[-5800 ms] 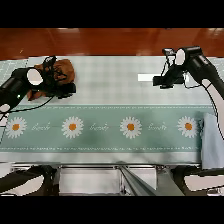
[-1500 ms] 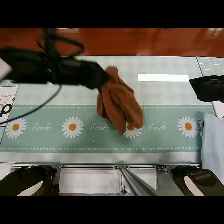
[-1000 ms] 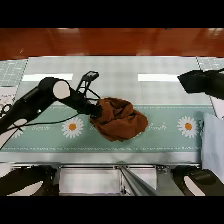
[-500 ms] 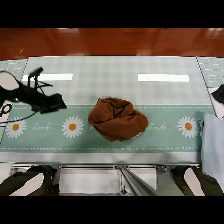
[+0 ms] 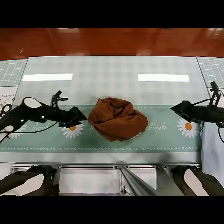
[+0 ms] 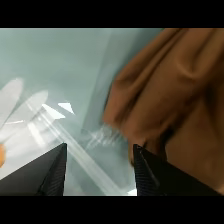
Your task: Fold the shirts.
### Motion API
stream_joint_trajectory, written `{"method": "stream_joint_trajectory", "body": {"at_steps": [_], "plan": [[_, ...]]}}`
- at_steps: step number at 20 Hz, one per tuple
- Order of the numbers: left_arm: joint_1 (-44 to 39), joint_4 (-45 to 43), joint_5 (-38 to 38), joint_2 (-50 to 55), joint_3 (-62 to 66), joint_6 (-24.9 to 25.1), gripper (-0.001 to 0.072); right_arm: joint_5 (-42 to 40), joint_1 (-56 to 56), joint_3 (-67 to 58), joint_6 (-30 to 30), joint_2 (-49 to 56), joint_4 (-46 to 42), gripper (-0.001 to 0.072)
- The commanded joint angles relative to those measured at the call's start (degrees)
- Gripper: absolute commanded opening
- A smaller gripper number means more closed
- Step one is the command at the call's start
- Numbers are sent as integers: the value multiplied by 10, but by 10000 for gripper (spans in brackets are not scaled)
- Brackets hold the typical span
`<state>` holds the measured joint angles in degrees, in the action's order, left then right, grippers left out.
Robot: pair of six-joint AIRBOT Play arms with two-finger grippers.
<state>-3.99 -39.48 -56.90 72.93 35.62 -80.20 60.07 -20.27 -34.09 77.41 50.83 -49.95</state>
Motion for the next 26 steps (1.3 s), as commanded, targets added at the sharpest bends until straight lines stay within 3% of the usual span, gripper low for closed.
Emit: {"method": "stream_joint_trajectory", "body": {"at_steps": [1,4,5,6,7,10,16,24,25,26], "plan": [[-50,27,35,52,17,9,505,10,19,6,-13,8,14,377],[-77,27,39,81,48,9,504,30,19,6,-17,8,13,377],[-85,27,40,87,59,9,421,48,19,6,-17,8,9,377],[-89,27,39,90,68,12,167,71,19,7,-18,8,-2,377],[-92,27,40,90,76,23,25,93,19,10,-19,8,-23,377],[-92,27,38,90,97,33,25,114,19,54,-16,8,-31,377],[-92,26,34,90,100,33,25,66,19,120,-69,19,96,377],[-92,26,19,90,100,33,25,-45,206,85,-116,220,233,377],[-92,26,18,90,100,33,25,-46,224,64,-132,243,251,360],[-91,26,17,90,100,34,25,-42,236,43,-150,256,267,208]]}}
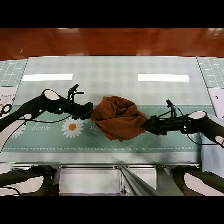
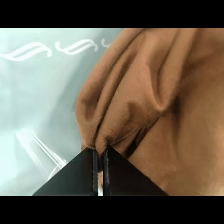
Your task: Fold the shirts.
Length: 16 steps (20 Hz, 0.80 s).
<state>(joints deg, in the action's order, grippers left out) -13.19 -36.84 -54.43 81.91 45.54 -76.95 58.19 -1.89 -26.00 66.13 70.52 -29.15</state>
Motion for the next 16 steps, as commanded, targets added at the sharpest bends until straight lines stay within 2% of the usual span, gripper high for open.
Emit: {"method": "stream_joint_trajectory", "body": {"at_steps": [1,3,6,9,12,16], "plan": [[7,0,-16,-1,4,17,25,-14,61,-63,-58,61,65,27],[42,-3,-54,-14,31,34,25,21,53,-130,-55,42,42,25],[130,-2,-106,-68,118,32,25,54,16,-288,36,-12,-84,24],[195,-2,-117,-134,247,4,25,113,-15,-501,110,-47,-197,24],[223,-2,-116,-189,397,-7,24,137,-15,-679,132,-76,-231,24],[239,-3,-117,-257,556,-7,25,152,-15,-825,150,-137,-301,24]]}}
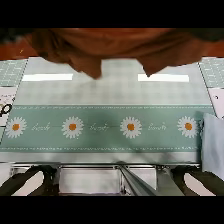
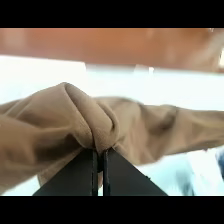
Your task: Fold the shirts.
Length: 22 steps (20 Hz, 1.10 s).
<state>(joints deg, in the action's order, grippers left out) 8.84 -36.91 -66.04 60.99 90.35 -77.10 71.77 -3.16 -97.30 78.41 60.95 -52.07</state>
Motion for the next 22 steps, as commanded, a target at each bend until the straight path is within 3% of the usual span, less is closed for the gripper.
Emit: {"method": "stream_joint_trajectory", "body": {"at_steps": [1,4,8,11,15,17,20,22], "plan": [[26,-10,-4,-68,127,-5,25,17,-2,-124,31,-64,-99,24],[46,-57,-51,-145,137,-6,25,41,-2,-129,50,-136,-187,24],[47,-130,-146,-227,115,-15,25,165,-2,-110,68,-191,-248,24],[47,-141,-200,-267,19,-51,25,197,-2,-22,81,-219,-238,25],[47,-141,-218,-294,-227,-51,25,153,-2,193,73,-232,-165,25],[45,-139,-172,-287,-366,-43,25,71,-2,306,64,-220,-154,24],[23,-75,-12,-236,-541,47,25,-35,-2,406,55,-139,-153,25],[-3,-35,110,-156,-588,77,25,-90,-2,407,45,-50,-143,25]]}}
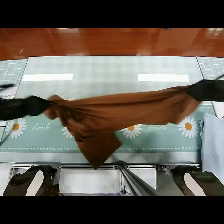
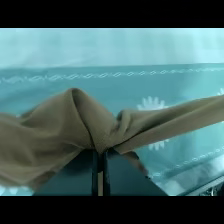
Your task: Fold the shirts.
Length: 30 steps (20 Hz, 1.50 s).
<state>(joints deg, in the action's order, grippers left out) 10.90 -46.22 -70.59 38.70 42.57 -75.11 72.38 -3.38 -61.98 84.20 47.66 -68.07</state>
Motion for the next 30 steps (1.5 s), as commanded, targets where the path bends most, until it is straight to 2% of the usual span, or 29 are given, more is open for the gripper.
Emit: {"method": "stream_joint_trajectory", "body": {"at_steps": [1,4,7,8,9,10,12,14,16,18,20,22,24,28,30], "plan": [[-37,62,207,112,-110,57,25,-130,0,49,-15,128,21,25],[-56,92,326,247,-77,57,25,-202,0,19,-13,250,33,25],[-56,103,318,339,-14,56,27,-204,0,-40,17,350,41,26],[-56,103,306,358,8,56,104,-191,0,-62,30,373,42,40],[-54,102,289,371,28,56,357,-178,0,-84,32,391,50,215],[-50,100,268,378,49,54,506,-160,-2,-107,29,402,50,425],[-15,53,187,380,112,54,507,-84,-24,-166,14,406,49,415],[44,20,89,380,174,28,507,-3,-76,-209,-3,387,49,414],[103,24,35,366,191,17,506,35,-139,-203,-8,353,44,414],[121,47,-12,346,157,19,506,35,-192,-124,-19,306,46,414],[85,62,-47,344,87,21,506,-13,-215,4,-36,259,59,414],[29,64,-33,354,31,46,506,-56,-225,117,-69,223,92,414],[-23,64,-1,371,16,46,506,-67,-226,178,-87,203,101,414],[-79,77,123,402,24,-2,507,-55,-226,207,-99,194,105,414],[-97,96,159,417,31,26,506,-52,-226,207,-99,194,105,414]]}}
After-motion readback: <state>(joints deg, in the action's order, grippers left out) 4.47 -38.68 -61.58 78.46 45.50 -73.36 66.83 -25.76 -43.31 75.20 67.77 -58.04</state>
